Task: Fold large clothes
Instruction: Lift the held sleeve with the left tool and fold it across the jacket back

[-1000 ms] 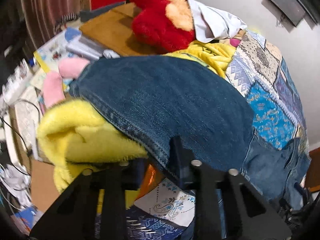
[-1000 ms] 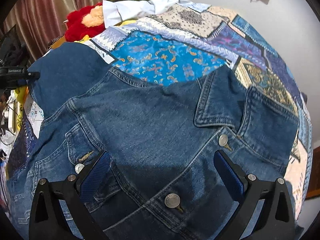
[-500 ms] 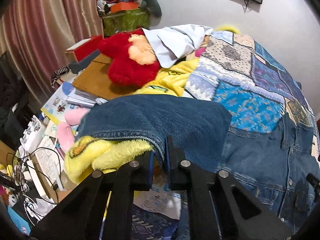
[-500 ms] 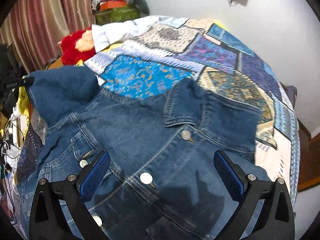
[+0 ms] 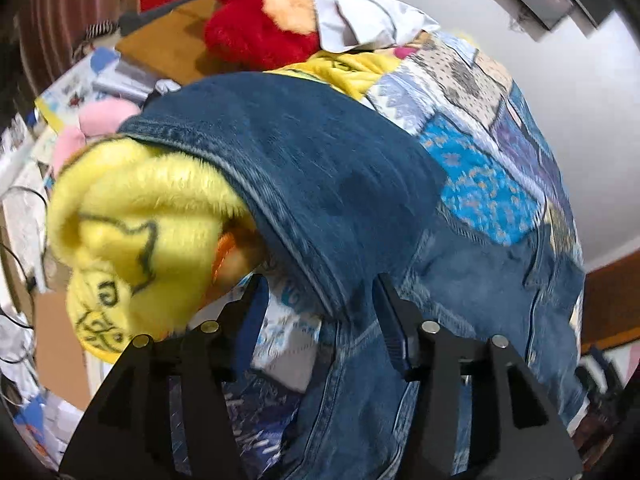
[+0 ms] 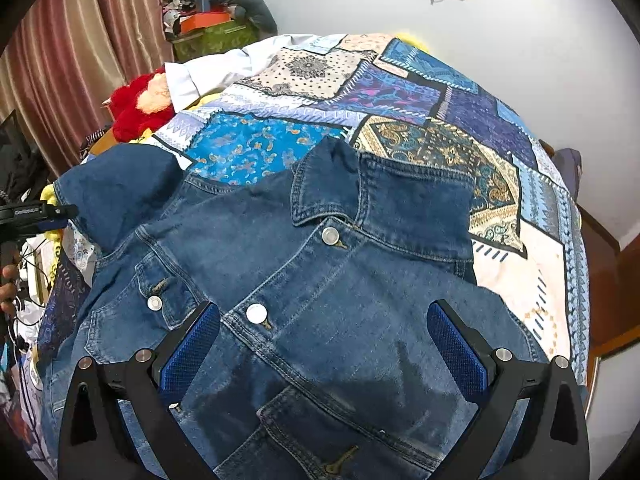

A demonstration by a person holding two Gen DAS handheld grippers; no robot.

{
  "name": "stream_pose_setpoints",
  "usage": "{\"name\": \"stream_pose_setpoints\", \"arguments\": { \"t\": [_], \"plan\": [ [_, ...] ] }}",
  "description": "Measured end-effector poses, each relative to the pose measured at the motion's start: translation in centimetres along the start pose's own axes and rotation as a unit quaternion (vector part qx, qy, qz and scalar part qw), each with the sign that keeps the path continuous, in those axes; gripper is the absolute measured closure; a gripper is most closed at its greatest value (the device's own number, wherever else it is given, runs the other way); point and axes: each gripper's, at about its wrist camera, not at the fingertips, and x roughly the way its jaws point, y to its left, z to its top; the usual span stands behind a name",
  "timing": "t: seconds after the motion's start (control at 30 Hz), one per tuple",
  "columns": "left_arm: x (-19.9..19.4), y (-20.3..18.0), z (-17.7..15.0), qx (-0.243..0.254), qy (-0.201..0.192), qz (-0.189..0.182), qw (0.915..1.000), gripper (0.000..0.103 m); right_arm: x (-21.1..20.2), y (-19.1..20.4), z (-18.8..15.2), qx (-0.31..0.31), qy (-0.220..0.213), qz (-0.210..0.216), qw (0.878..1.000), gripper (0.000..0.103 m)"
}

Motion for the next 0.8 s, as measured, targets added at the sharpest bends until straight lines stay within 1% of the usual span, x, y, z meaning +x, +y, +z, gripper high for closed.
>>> {"name": "stream_pose_setpoints", "arguments": {
  "t": [0.07, 0.1, 0.13, 0.17, 0.2, 0.23, 0.27, 0.3, 0.37, 0.43, 0.47, 0.53, 0.57, 0.6, 0.63, 0.67, 0.7, 0.73, 0.8],
  "plan": [
    [0.4, 0.3, 1.2, -0.010, -0.004, -0.005, 0.9999, 0.051, 0.2, -0.1, -0.1, 0.002, 0.002, 0.002, 1.000, 0.000],
    [0.3, -0.1, 2.0, -0.003, -0.018, -0.001, 0.9998, 0.056, 0.3, -0.1, -0.2, 0.001, 0.003, 0.002, 1.000, 0.000],
    [0.2, -0.3, 2.6, 0.005, -0.028, 0.011, 0.9995, 0.059, 0.5, 0.0, -0.2, 0.000, 0.004, 0.001, 1.000, 0.000],
    [0.0, -0.7, 3.3, 0.016, -0.041, 0.032, 0.9985, 0.064, 0.6, -0.1, -0.3, -0.001, 0.006, -0.001, 1.000, 0.000],
    [-0.2, -1.5, 4.2, 0.034, -0.058, 0.064, 0.9957, 0.072, 0.8, -0.1, -0.4, -0.002, 0.008, -0.004, 1.000, 0.000],
    [-0.3, -1.8, 4.7, 0.044, -0.064, 0.079, 0.9939, 0.079, 0.9, -0.2, -0.4, -0.002, 0.009, -0.006, 1.000, 0.000],
    [-0.3, -2.3, 5.1, 0.055, -0.069, 0.096, 0.9915, 0.091, 1.1, -0.2, -0.5, -0.004, 0.011, -0.009, 1.000, 0.000],
    [-0.4, -3.2, 5.4, 0.070, -0.076, 0.109, 0.9886, 0.092, 1.2, -0.3, -0.5, -0.005, 0.012, -0.011, 1.000, 0.000],
    [-0.9, -4.4, 5.3, 0.090, -0.090, 0.117, 0.9849, 0.094, 1.3, -0.5, -0.6, -0.005, 0.013, -0.016, 1.000, 0.000],
    [-1.6, -6.1, 4.5, 0.119, -0.109, 0.123, 0.9792, 0.094, 1.1, -0.7, -0.6, -0.006, 0.012, -0.020, 1.000, 0.000],
    [-2.0, -7.0, 3.9, 0.136, -0.120, 0.122, 0.9759, 0.095, 0.9, -0.8, -0.6, -0.007, 0.010, -0.022, 1.000, 0.000],
    [-3.2, -9.7, 1.9, 0.187, -0.152, 0.109, 0.9644, 0.097, 0.5, -1.0, -0.5, -0.007, 0.007, -0.024, 1.000, 0.000],
    [-3.7, -11.1, 0.9, 0.214, -0.164, 0.104, 0.9575, 0.097, 0.2, -1.1, -0.6, -0.006, 0.005, -0.024, 1.000, 0.000],
    [-4.2, -13.1, -0.6, 0.249, -0.174, 0.096, 0.9479, 0.097, 0.0, -1.2, -0.5, -0.006, 0.003, -0.025, 1.000, 0.000],
    [-4.4, -14.2, -1.6, 0.269, -0.175, 0.087, 0.9430, 0.097, -0.3, -1.3, -0.5, -0.006, 0.001, -0.027, 1.000, 0.000],
    [-4.4, -15.6, -2.7, 0.293, -0.169, 0.074, 0.9383, 0.097, -0.6, -1.3, -0.5, -0.006, -0.002, -0.030, 1.000, 0.000],
    [-4.0, -16.8, -3.8, 0.309, -0.157, 0.059, 0.9362, 0.097, -0.9, -1.3, -0.5, -0.004, -0.005, -0.031, 0.999, 0.000],
    [-3.5, -17.5, -4.4, 0.315, -0.146, 0.051, 0.9363, 0.097, -1.2, -1.4, -0.6, -0.002, -0.008, -0.031, 0.999, 0.000],
    [-0.9, -18.8, -6.0, 0.330, -0.099, 0.036, 0.9379, 0.097, -2.0, -1.4, -0.8, 0.006, -0.014, -0.026, 1.000, 0.000]
  ]
}}
